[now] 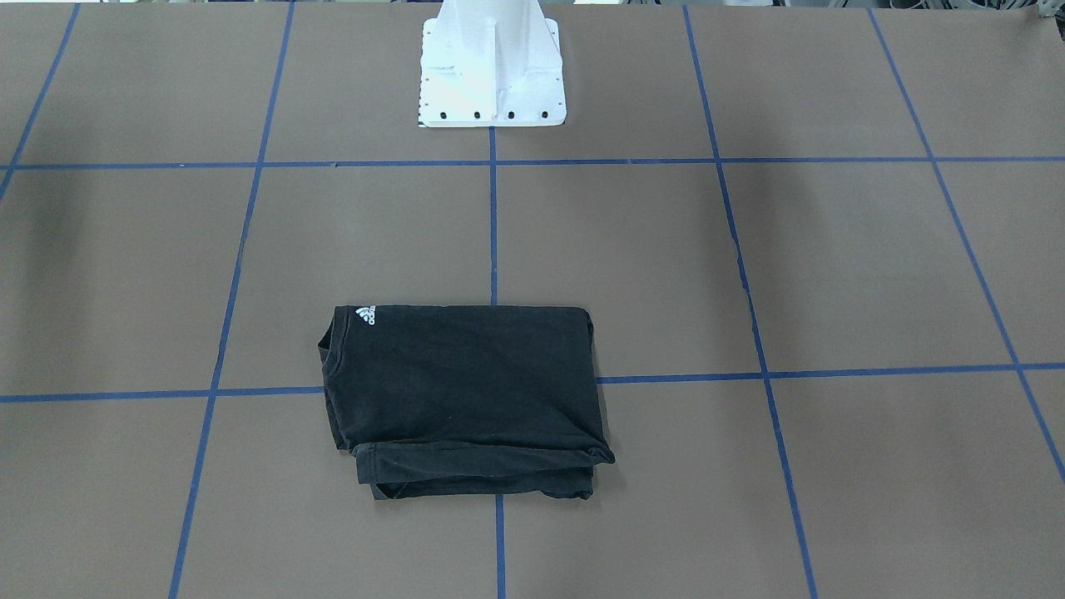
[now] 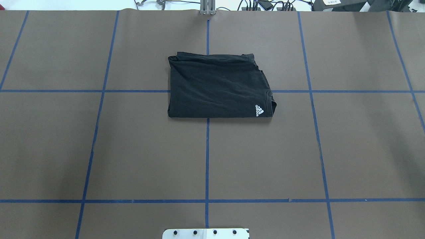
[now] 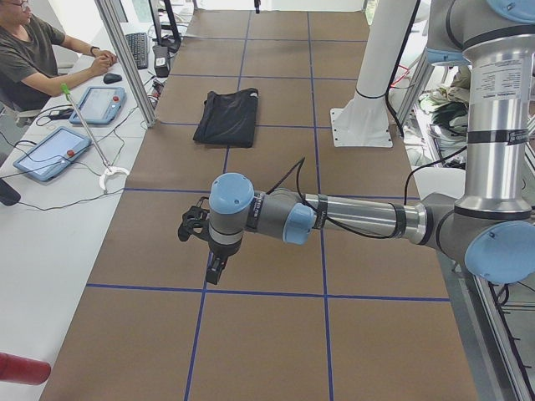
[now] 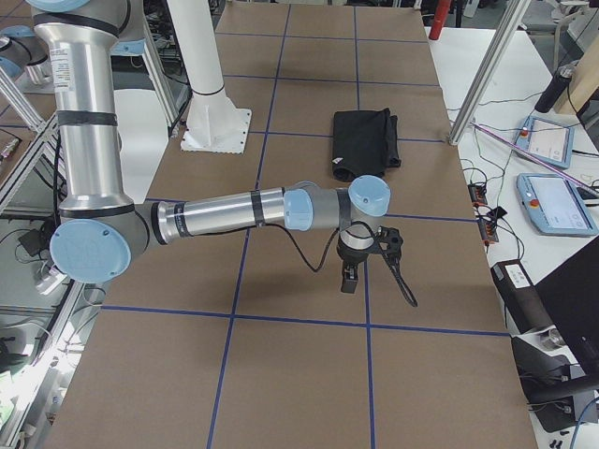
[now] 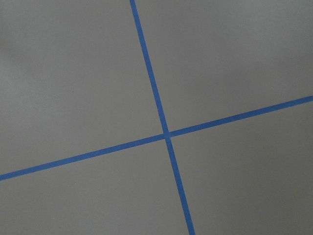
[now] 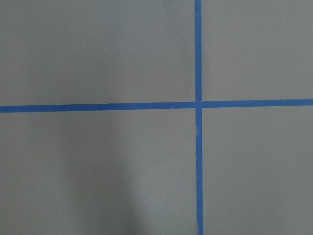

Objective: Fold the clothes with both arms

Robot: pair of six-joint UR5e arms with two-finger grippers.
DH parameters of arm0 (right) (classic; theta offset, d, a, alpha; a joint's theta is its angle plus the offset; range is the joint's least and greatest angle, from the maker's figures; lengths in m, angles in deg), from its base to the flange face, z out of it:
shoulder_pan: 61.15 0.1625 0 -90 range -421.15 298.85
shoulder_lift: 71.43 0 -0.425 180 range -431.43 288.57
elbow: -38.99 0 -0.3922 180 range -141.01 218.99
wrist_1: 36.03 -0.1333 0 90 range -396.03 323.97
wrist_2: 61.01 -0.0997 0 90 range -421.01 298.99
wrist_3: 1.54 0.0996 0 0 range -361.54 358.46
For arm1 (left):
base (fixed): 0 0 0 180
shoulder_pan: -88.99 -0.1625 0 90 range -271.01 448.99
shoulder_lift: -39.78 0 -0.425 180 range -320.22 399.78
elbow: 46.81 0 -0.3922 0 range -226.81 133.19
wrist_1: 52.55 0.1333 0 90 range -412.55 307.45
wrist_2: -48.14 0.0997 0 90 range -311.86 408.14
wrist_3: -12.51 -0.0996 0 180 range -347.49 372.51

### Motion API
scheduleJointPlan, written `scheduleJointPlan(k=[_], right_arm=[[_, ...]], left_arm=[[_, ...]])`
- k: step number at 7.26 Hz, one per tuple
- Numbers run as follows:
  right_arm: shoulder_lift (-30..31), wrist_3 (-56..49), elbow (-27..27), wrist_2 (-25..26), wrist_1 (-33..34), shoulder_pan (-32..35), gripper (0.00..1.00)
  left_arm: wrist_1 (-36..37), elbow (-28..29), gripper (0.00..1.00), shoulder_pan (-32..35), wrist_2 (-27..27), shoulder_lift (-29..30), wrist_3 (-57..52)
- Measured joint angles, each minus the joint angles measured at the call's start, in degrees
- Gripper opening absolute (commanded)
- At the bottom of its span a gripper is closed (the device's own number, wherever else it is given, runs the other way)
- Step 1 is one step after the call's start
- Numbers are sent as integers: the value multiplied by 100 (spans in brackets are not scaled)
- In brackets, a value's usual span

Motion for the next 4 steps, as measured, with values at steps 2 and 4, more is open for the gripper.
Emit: scheduleJointPlan(k=[2, 4], right_arm=[[65, 2, 155, -141, 26, 6, 100], [153, 4, 293, -280, -3, 7, 100]], left_arm=[[-2, -100, 99, 25, 17, 36, 9], [3, -121, 99, 29, 5, 16, -3]])
